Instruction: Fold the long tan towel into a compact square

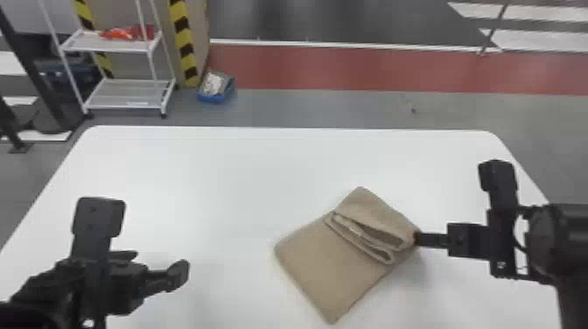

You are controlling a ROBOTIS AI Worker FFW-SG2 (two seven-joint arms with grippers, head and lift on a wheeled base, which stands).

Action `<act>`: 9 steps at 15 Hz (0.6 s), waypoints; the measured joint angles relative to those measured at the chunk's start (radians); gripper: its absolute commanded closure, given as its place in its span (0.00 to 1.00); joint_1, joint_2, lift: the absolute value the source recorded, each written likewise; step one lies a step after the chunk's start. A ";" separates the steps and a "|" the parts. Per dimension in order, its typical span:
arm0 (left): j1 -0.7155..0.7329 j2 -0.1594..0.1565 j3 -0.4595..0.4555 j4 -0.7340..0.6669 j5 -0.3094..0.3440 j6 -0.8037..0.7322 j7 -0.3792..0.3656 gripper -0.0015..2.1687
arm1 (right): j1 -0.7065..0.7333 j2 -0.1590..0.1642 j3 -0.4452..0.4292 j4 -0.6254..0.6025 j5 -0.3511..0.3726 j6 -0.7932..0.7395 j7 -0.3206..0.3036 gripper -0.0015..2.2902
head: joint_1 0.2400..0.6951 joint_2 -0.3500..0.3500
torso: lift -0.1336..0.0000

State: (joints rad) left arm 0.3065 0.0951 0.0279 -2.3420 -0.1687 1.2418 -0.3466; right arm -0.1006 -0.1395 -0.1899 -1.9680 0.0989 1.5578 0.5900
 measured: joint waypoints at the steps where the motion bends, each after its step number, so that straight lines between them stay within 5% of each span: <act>1: 0.002 0.000 0.004 -0.003 0.000 0.000 -0.001 0.06 | -0.015 0.005 0.001 0.014 0.000 0.000 -0.007 0.91 | 1.00 0.43 | 0.07; 9: 0.008 -0.002 0.001 -0.006 0.001 0.000 -0.002 0.06 | -0.073 0.096 0.002 0.119 -0.060 0.000 -0.073 0.91 | 1.00 0.52 | 0.07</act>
State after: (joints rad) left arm 0.3142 0.0936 0.0289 -2.3483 -0.1682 1.2418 -0.3486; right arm -0.1739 -0.0439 -0.1881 -1.8493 0.0386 1.5576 0.5168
